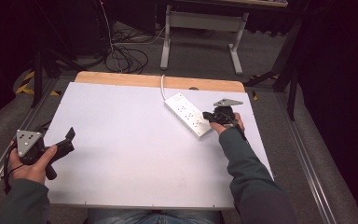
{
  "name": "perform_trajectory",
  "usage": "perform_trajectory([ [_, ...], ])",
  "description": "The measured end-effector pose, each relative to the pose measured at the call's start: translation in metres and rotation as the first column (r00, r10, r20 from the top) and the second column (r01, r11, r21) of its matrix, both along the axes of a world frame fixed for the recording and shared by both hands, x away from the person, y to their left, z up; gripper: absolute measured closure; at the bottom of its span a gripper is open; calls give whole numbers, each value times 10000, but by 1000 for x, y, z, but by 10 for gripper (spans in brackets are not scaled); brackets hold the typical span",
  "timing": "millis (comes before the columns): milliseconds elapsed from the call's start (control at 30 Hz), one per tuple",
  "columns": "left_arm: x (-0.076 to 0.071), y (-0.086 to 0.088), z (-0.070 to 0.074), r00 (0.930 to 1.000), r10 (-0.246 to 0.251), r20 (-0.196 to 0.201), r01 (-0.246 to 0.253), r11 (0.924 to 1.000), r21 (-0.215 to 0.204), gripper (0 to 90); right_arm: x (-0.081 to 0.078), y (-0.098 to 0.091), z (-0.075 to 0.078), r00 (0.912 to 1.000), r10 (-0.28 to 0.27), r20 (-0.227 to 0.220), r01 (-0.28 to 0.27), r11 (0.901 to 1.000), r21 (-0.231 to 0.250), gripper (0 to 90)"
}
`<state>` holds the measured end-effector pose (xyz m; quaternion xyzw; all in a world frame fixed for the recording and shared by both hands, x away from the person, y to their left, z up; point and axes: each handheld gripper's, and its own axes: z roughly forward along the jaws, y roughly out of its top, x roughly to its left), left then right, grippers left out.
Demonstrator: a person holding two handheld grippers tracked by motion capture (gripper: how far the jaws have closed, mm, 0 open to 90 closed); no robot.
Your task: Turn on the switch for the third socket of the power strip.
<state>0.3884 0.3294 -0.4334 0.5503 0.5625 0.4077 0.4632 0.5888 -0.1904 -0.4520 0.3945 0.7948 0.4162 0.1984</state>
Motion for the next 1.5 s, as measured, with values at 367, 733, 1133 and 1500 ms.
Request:
perform_trajectory([
  [367,-1,1,0,10000,-3,-11,3,9999,110,21,7,2,-2,10000,-34,-81,33,9999,-130,900],
  [733,-3,3,0,10000,53,-38,-52,9999,135,21,17,5,-8,9997,-100,-203,92,9991,-406,900],
  [1133,-6,5,0,9999,134,-78,-133,9998,143,21,21,8,-11,9994,-52,-335,33,9985,-553,900],
  [1500,-7,6,-1,9998,186,-84,-185,9997,135,21,22,11,-12,9995,27,-313,-50,9974,-716,900],
])
